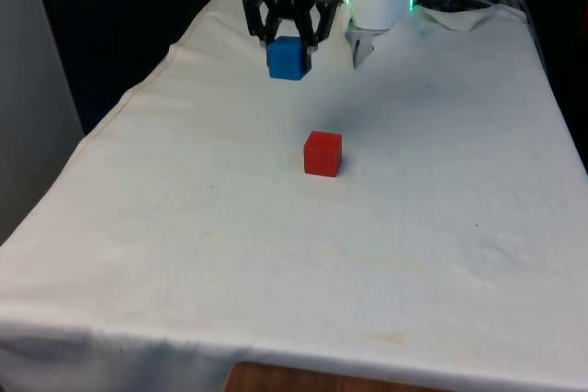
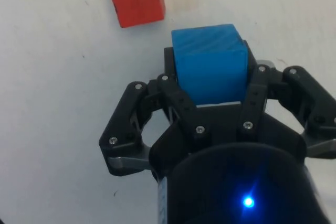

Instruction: Stack the two cubes.

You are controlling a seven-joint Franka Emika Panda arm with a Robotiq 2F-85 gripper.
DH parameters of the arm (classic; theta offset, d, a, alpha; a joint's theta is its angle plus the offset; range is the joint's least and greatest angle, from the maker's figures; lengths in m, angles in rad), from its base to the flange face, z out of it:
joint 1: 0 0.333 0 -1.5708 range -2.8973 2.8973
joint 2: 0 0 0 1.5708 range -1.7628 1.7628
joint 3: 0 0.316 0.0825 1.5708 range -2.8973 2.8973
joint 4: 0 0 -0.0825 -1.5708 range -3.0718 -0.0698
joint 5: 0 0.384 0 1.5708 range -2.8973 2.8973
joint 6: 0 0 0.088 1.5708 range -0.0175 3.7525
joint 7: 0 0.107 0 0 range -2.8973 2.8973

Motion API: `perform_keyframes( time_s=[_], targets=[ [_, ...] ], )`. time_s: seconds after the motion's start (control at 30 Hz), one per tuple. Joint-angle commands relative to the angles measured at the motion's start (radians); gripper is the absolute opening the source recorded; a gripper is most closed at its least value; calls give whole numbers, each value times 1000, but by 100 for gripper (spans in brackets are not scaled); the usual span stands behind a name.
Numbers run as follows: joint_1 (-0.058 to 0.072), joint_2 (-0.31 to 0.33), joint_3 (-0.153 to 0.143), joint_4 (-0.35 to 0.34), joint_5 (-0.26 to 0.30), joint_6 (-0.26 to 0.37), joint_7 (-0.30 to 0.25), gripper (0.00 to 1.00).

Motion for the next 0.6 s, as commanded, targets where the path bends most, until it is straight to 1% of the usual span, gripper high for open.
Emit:
perform_keyframes(
  time_s=[0.0, 0.03, 0.07, 0.13, 0.27, 0.33, 0.37, 0.4, 0.43, 0.57],
  targets=[
    [1, -2, 0, 4, 0, -11, 7, 1],
    [2, -5, 1, 18, 0, -29, 8, 1],
    [0, -2, 0, 7, 0, -9, 1, 1],
    [2, -8, 3, 34, 0, -46, 9, 1],
    [4, -11, 12, 65, 0, -78, 19, 1],
    [7, -6, 25, 87, -4, -94, 35, 1],
    [6, -4, 30, 92, -5, -98, 40, 1],
    [2, -8, 33, 88, 0, -93, 29, 1],
    [7, -1, 35, 98, -6, -100, 45, 1],
    [8, 16, 55, 118, -6, -105, 64, 1]
  ],
)
